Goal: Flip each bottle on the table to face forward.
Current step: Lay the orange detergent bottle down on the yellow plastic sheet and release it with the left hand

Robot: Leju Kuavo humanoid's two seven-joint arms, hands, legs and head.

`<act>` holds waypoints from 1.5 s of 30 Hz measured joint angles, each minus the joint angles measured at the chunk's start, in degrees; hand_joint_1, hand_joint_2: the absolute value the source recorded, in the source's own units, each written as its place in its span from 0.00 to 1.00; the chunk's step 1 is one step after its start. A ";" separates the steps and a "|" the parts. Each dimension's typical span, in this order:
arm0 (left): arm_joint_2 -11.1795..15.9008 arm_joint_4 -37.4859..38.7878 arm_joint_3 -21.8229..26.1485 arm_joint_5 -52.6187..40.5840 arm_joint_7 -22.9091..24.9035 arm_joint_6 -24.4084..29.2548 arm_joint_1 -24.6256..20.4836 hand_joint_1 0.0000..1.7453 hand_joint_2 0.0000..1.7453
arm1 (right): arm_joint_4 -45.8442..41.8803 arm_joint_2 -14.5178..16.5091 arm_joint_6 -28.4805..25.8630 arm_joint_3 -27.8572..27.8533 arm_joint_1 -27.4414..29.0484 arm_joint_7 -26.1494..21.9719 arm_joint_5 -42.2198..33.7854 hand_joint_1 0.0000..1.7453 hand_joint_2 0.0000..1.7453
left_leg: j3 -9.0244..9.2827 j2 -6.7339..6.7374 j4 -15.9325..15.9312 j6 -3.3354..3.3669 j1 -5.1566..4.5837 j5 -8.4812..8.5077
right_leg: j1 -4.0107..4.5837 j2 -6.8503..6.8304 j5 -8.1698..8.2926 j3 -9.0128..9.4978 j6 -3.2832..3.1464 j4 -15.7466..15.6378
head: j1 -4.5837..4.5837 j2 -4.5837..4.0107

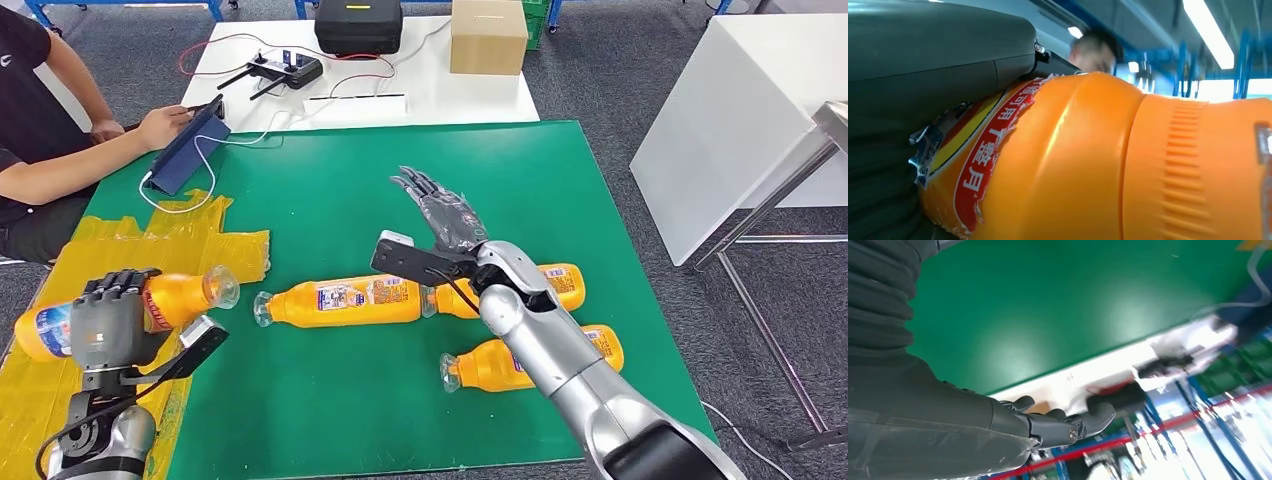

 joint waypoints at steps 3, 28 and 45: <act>2.49 7.56 -4.66 -3.02 6.05 -1.96 -3.80 1.00 1.00 | 6.27 2.14 1.15 0.99 -4.11 1.29 0.11 0.00 1.00 | 0.00 0.00 0.00 0.00 0.00 0.04 | 0.00 0.00 0.01 0.00 0.00 0.01 | -0.01 0.00; 13.60 39.63 -22.14 -1.15 -0.10 -19.09 -22.16 0.00 1.00 | 31.65 13.92 8.39 8.70 -10.25 2.21 2.14 0.00 1.00 | 0.89 -0.26 -0.08 -0.09 0.02 0.05 | 0.00 -0.19 -0.05 1.04 -0.05 0.03 | -0.01 0.00; 15.63 40.79 -24.24 1.58 -2.78 -17.89 -21.50 0.00 1.00 | 35.75 14.05 10.41 14.30 -7.53 3.31 4.89 0.00 1.00 | 1.00 -0.26 -0.08 -0.28 0.04 0.18 | 0.01 -0.19 -0.04 1.00 -0.10 0.14 | 0.07 0.00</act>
